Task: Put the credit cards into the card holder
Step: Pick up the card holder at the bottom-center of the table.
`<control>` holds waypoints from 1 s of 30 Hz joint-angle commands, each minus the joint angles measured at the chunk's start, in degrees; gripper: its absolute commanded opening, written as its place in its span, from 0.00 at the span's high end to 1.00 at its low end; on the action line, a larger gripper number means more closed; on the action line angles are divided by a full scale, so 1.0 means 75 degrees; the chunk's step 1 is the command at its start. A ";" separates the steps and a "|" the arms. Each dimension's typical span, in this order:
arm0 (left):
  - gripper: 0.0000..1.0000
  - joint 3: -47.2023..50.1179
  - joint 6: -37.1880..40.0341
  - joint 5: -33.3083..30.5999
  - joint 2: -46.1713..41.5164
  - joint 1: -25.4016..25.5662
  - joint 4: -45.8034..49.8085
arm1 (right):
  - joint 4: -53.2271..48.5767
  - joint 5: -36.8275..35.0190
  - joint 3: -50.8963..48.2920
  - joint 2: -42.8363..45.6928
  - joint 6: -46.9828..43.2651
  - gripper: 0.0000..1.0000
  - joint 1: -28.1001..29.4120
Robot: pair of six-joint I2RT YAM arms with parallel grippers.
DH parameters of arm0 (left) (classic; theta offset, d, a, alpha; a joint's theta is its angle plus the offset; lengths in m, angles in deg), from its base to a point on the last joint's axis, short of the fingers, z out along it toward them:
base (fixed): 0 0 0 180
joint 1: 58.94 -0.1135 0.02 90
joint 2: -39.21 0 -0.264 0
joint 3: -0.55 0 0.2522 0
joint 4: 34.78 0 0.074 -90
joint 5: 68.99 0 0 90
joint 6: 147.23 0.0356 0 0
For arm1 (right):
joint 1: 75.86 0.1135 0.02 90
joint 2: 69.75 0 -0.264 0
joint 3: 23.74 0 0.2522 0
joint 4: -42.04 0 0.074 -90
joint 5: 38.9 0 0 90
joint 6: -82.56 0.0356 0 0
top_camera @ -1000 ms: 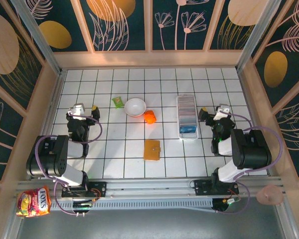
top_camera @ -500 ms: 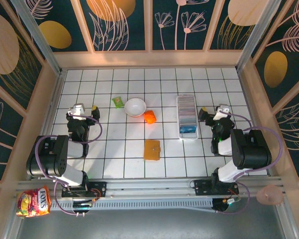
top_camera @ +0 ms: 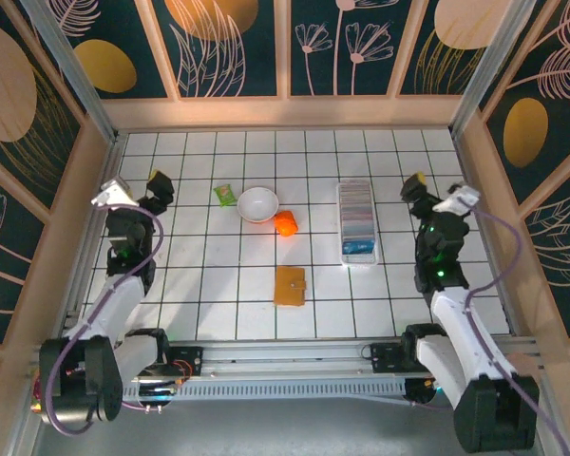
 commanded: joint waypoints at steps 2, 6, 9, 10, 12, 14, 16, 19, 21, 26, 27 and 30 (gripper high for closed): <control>0.01 0.1370 -0.2726 0.0887 -0.0746 -0.0011 0.0393 | -0.4456 -0.0314 0.0767 0.0767 0.2151 0.01 -0.0179; 0.01 0.1647 -0.2798 0.1205 -0.1941 0.0000 0.1396 | -0.4826 0.1289 0.0755 0.1413 0.1879 0.02 -0.0183; 0.05 0.1152 -0.2416 0.1604 -0.2587 0.0012 0.3346 | -0.4909 0.2758 0.0826 0.1404 0.1699 0.03 -0.0134; 0.06 0.1125 -0.2492 0.1736 -0.2735 0.0012 0.3706 | -0.4901 0.3084 0.0835 0.1352 0.1708 0.03 -0.0061; 0.14 0.1104 -0.2613 0.2108 -0.3014 0.0023 0.4349 | -0.4763 0.3659 0.0810 0.1203 0.1723 0.06 0.0252; 0.20 0.0974 -0.2446 0.2628 -0.3136 0.0073 0.4997 | -0.4677 0.3635 0.0849 0.0953 0.1907 0.10 0.0923; 0.25 0.0817 -0.2331 0.2743 -0.3207 0.0267 0.5673 | -0.4608 0.3219 0.0879 0.0656 0.2189 0.15 0.1903; 0.26 0.0903 -0.2431 0.2274 -0.3387 0.1188 0.5932 | -0.4478 0.2441 0.1084 -0.0213 0.2522 0.23 0.3529; 0.26 0.0946 -0.2618 0.1991 -0.3255 0.1864 0.5807 | -0.4186 0.2027 0.1240 -0.0870 0.2674 0.33 0.4460; 0.33 0.0555 -0.2876 0.1098 -0.1835 0.4096 0.5245 | -0.3167 0.2092 0.1341 -0.2587 0.3117 0.52 0.5759; 0.32 0.0529 -0.2932 0.1068 -0.1541 0.4424 0.5071 | -0.3168 0.2021 0.1398 -0.2886 0.3220 0.57 0.5855; 0.28 0.0486 -0.2774 0.1867 -0.0608 0.4796 0.4416 | -0.3145 0.1927 0.1393 -0.3465 0.3464 0.68 0.6031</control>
